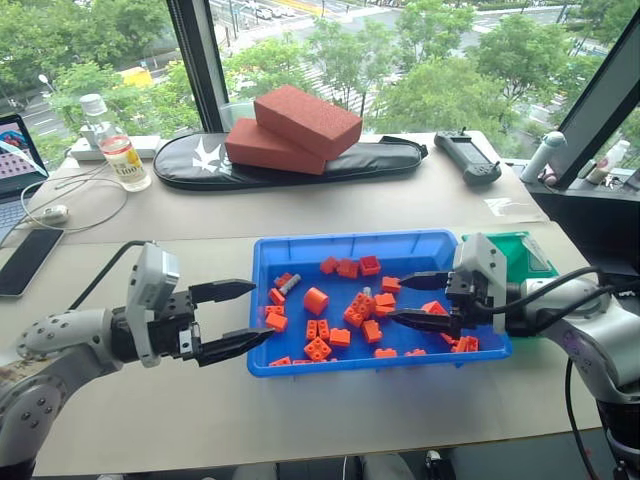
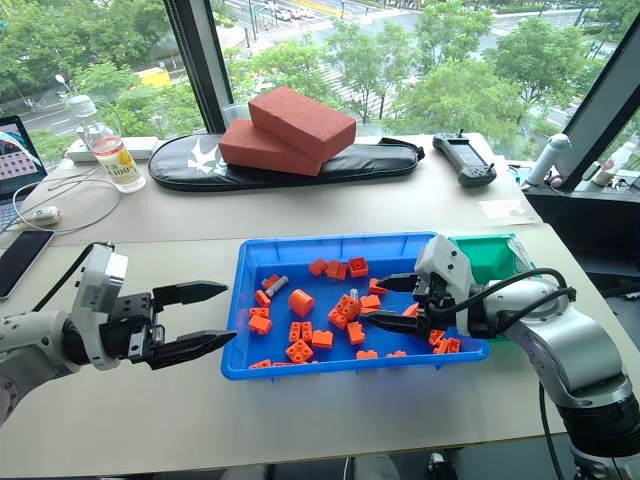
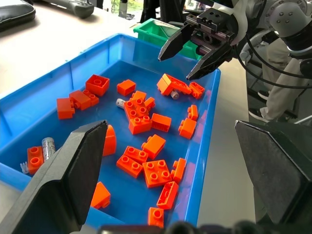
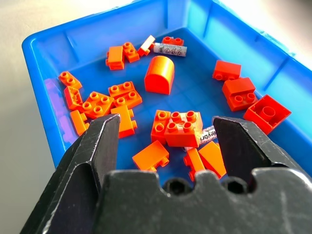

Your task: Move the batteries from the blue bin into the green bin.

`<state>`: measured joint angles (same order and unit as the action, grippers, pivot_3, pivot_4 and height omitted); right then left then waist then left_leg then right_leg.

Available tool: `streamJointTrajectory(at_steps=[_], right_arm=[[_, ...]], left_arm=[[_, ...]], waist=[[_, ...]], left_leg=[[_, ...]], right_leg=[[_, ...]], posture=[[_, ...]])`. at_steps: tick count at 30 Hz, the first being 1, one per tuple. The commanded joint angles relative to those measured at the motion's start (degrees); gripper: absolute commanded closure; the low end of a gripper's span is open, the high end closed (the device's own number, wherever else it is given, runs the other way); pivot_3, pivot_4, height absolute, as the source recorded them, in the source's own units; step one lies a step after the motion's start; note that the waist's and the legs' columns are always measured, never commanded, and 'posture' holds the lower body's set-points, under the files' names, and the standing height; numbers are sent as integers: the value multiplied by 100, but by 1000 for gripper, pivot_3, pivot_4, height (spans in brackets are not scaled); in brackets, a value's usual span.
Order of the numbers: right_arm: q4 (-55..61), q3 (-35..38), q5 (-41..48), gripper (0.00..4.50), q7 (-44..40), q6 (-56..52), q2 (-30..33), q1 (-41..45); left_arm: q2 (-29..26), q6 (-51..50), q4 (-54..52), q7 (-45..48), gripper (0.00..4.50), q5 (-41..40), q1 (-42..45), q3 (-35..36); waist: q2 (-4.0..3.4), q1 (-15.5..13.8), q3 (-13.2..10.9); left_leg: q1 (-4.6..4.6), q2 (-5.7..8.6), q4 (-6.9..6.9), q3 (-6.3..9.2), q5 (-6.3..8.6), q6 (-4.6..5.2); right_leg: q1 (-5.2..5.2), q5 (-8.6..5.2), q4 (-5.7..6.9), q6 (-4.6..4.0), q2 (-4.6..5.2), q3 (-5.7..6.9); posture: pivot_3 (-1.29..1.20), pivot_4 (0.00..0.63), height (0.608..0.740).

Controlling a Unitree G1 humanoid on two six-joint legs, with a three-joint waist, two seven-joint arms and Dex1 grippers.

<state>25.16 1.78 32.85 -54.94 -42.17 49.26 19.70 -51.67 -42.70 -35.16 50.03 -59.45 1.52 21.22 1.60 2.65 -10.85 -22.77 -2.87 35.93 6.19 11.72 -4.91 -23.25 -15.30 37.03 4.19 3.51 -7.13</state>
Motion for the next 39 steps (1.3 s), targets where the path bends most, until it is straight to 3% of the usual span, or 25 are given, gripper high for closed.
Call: streamJointTrajectory(at_steps=[1,7,24,36,39], right_arm=[[154,194,61,944,26,-88,176,79],[-42,7,-289,944,276,-473,604,127],[-575,-579,-919,944,785,-1222,566,206],[-717,-688,-1076,944,823,-1164,463,274],[-683,-636,-1052,1713,819,-1140,415,306]], left_arm=[[-15,95,-46,55,0,41,47,-15],[23,111,-82,127,0,91,-33,-79],[3,103,-61,220,0,86,-8,-51],[40,93,-36,151,0,25,44,-7],[50,80,-58,116,0,-7,39,0]], waist=[[0,0,0],[-1,-1,0],[-1,7,0],[-1,7,0],[-1,6,0]], left_leg=[[0,0,0,0,0,0],[0,0,1,0,0,0],[-1,0,1,0,0,0],[-1,0,1,0,0,0],[-1,0,1,0,0,0]], right_leg=[[0,0,0,0,0,0],[0,1,0,-2,0,0],[-1,1,0,-2,0,-1],[-1,1,0,-2,0,0],[-1,1,0,-2,0,0]], posture=[[0,150,740],[0,150,740],[0,150,740],[0,150,740],[0,150,740]])
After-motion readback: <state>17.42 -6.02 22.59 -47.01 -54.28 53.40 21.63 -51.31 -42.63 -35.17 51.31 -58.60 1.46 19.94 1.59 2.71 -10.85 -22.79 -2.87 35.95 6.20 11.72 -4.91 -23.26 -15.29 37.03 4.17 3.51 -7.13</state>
